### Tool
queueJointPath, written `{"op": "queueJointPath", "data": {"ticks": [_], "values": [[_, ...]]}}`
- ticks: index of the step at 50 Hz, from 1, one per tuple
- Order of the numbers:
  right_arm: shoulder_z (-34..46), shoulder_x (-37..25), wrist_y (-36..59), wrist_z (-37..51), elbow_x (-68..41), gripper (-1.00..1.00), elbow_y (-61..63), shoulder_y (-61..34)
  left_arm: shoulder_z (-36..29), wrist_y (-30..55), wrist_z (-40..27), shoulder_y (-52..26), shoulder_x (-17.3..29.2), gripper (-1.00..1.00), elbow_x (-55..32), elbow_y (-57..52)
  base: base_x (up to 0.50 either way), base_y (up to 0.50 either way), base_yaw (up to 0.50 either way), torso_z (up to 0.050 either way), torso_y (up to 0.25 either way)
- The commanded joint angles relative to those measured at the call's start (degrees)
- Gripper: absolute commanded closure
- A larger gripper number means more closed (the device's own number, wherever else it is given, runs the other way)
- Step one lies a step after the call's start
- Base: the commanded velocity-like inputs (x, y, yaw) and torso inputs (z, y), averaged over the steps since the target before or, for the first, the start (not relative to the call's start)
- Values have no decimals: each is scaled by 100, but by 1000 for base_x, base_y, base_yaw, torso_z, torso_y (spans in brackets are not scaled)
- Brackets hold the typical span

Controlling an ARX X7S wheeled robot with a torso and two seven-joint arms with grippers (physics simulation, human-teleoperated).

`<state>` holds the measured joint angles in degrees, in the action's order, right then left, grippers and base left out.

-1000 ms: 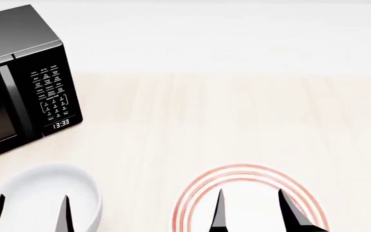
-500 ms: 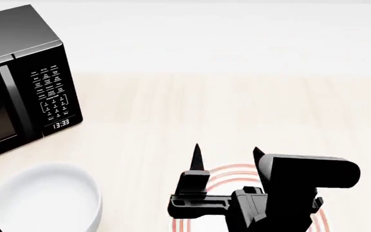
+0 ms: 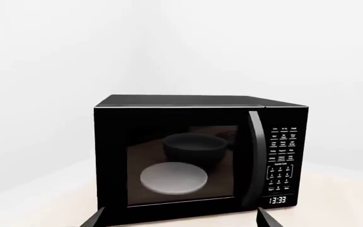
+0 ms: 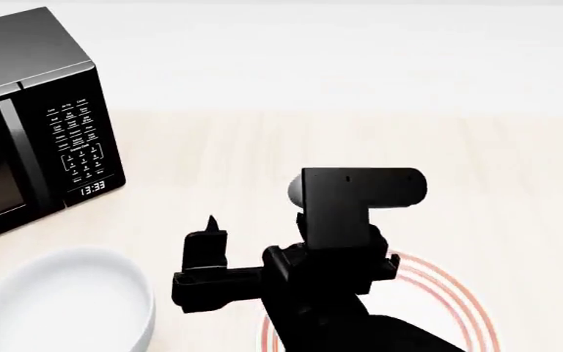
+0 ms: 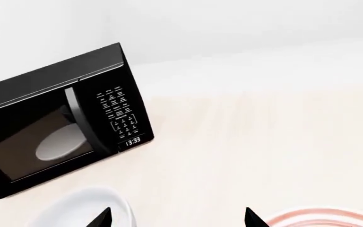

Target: Put the white bowl to the right of the plate.

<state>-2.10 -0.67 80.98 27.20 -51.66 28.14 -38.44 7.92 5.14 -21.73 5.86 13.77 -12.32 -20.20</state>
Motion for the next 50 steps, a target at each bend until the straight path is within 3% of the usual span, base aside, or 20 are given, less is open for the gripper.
{"op": "queueJointPath", "data": {"ticks": [1,7,28,41,50], "values": [[863,31,-367,1205,-824,-100,-1426,-719,119,18,-90,-41,38,-100,-72,71,0,0,0,0,0],[1391,43,-709,1708,-1425,-100,-2497,-1260,78,-4,-108,-49,37,-100,-43,102,0,0,0,0,0],[3103,50,-1892,2746,-3224,-100,-4551,-2464,94,-37,-105,-24,92,-100,-168,92,0,0,0,0,0],[4350,42,-2607,2530,-4099,-100,-5929,-3119,53,-211,-94,21,84,-100,-145,211,0,0,0,0,0],[5762,54,-3154,1998,-5194,-100,-6678,-3636,22,-235,-102,38,99,-100,-145,202,0,0,0,0,0]]}}
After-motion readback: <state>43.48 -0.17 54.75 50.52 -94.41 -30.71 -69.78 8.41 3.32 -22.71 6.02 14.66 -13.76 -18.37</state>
